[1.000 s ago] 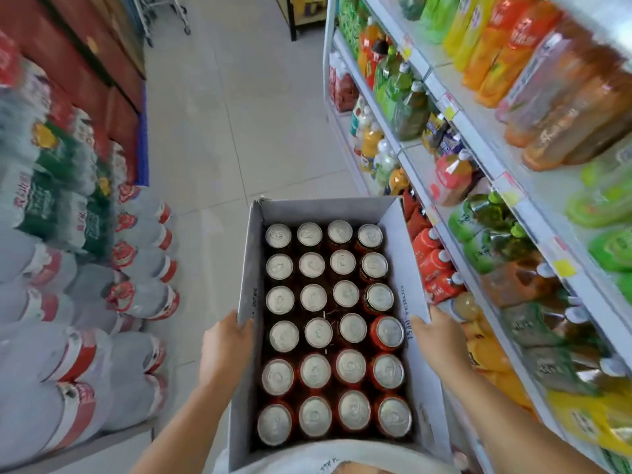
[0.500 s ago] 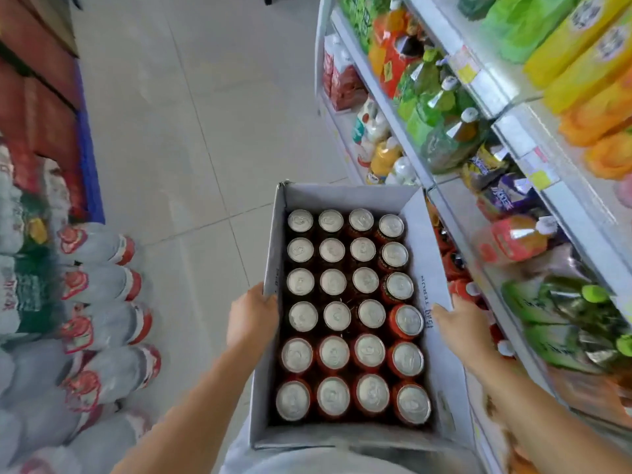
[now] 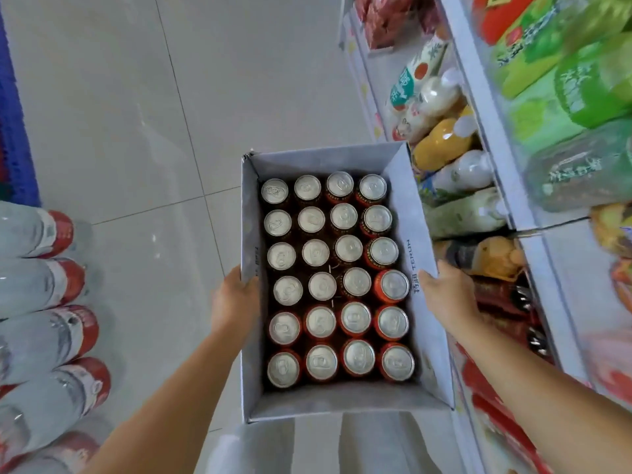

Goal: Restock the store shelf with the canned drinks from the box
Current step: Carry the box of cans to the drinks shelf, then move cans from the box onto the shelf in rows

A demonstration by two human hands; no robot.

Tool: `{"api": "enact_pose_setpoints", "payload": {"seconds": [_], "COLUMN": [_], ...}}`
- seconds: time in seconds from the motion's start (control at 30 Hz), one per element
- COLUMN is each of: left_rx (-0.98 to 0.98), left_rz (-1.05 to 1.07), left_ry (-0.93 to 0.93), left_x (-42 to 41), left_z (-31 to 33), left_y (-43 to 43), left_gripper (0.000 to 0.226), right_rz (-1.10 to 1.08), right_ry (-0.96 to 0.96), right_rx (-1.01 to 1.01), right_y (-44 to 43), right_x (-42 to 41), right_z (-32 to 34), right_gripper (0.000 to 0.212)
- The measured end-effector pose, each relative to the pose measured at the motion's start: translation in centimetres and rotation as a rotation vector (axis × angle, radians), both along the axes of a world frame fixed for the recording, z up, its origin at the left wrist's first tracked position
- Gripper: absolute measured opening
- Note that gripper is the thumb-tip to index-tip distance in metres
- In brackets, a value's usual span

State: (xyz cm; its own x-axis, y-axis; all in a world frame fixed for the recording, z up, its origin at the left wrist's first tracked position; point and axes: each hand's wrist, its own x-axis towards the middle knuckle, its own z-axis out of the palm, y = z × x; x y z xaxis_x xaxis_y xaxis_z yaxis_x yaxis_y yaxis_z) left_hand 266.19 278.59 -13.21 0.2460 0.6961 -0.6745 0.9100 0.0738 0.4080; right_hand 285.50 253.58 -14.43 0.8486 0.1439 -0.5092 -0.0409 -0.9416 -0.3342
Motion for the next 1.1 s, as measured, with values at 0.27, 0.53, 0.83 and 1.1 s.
{"api": "enact_pose_setpoints", "payload": {"seconds": [0.27, 0.53, 0.83, 1.1], "left_rx": [0.057, 0.06, 0.062, 0.183], "left_rz": [0.055, 0.071, 0.044, -0.077], "left_ry": [0.045, -0.003, -0.053, -0.065], "left_x": [3.8, 4.5, 4.3, 5.8], "left_z": [-18.1, -30.0, -34.4, -33.2], "left_y": [0.1, -1.7, -3.9, -2.1], "left_gripper": [0.014, 0.013, 0.018, 0.061], "right_rz": [0.162, 0.067, -0.055, 0.027], "right_ry": [-0.037, 0.0, 0.039, 0.1], "right_rx": [-0.02, 0.024, 0.21, 0.086], "right_y": [2.8, 2.2, -0.5, 1.2], "right_x": [6.4, 7.9, 7.4, 7.6], "right_z": [-19.0, -30.5, -35.2, -33.0], "right_gripper": [0.024, 0.023, 0.023, 0.031]}}
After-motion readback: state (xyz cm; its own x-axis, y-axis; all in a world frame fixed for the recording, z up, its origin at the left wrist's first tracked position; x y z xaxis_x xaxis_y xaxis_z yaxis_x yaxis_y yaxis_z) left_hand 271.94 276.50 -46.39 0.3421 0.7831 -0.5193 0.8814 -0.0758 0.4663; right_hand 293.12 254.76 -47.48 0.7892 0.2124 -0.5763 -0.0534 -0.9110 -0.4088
